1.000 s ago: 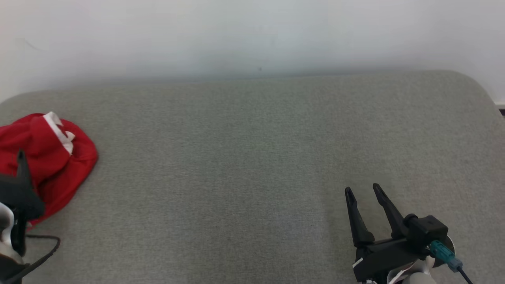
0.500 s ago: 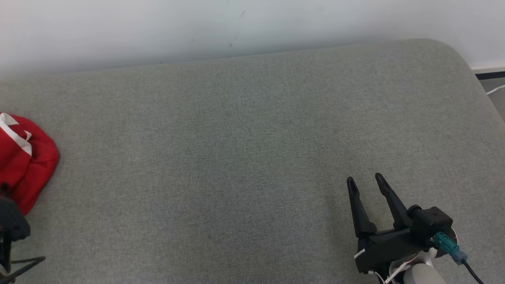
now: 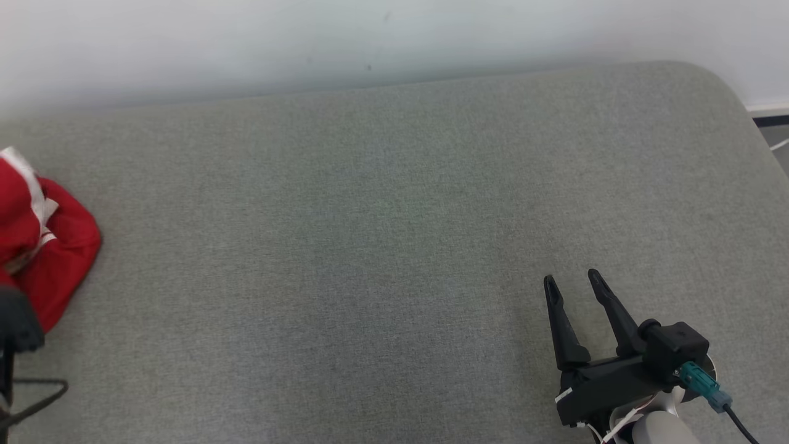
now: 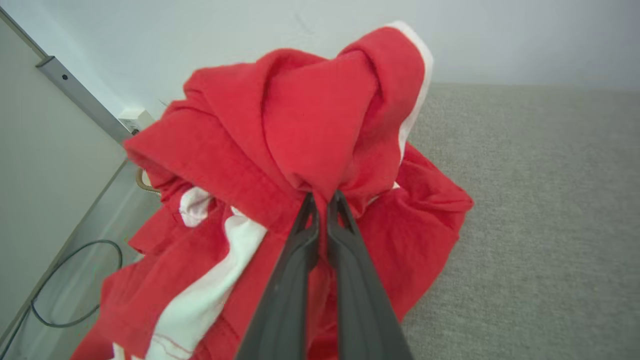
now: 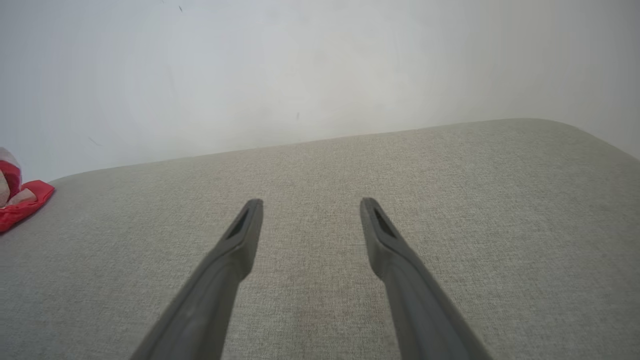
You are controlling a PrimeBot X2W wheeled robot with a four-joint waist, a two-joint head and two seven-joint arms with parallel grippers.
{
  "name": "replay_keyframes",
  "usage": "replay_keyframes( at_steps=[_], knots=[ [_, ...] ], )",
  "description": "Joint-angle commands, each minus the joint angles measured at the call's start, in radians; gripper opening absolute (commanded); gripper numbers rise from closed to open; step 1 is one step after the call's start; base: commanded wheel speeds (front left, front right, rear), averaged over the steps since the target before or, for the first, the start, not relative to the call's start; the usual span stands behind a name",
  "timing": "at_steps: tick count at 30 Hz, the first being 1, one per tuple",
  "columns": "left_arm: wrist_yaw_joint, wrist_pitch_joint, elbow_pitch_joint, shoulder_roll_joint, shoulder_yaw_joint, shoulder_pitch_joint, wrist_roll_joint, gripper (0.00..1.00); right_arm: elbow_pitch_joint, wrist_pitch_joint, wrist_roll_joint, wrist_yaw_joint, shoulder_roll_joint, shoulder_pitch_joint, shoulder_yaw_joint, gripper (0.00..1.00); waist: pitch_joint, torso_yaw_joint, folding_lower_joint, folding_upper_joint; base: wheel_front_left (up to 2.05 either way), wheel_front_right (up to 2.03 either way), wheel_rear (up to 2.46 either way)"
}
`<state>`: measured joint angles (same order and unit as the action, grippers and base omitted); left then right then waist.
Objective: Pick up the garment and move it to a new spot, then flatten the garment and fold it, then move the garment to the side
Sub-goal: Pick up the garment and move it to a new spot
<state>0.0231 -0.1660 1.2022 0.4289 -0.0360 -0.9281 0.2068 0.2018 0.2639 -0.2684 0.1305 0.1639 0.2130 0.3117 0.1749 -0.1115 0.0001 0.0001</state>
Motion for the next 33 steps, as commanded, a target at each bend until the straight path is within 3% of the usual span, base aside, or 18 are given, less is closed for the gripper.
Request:
replay_keyframes(
  at_steps=[1,6,15,33],
  knots=[
    [-0.001,-0.017,-0.008,0.002,-0.007,-0.014,-0.010,0.00,-0.001,0.001,-0.003,0.000,-0.001,-0.007,0.001,1.00,-0.013,0.010,-0.0001,-0.0001,0.00,0.00,0.00],
    [-0.055,-0.076,-0.087,0.000,-0.057,-0.077,-0.041,0.00,0.007,0.001,-0.005,0.000,-0.010,-0.022,-0.002,1.00,-0.056,0.026,-0.0001,-0.0001,0.00,0.00,0.00],
    [-0.100,-0.097,-0.279,-0.048,-0.126,-0.124,-0.064,0.00,0.015,0.001,-0.012,0.000,-0.020,-0.041,-0.005,1.00,-0.100,0.017,-0.0001,-0.0001,0.00,0.00,0.00],
    [-0.129,0.012,-0.687,-0.163,-0.253,-0.009,-0.041,0.00,0.015,0.001,-0.011,0.000,-0.040,-0.031,-0.020,1.00,-0.102,-0.142,-0.0001,-0.0001,0.00,0.00,0.00]
  ],
)
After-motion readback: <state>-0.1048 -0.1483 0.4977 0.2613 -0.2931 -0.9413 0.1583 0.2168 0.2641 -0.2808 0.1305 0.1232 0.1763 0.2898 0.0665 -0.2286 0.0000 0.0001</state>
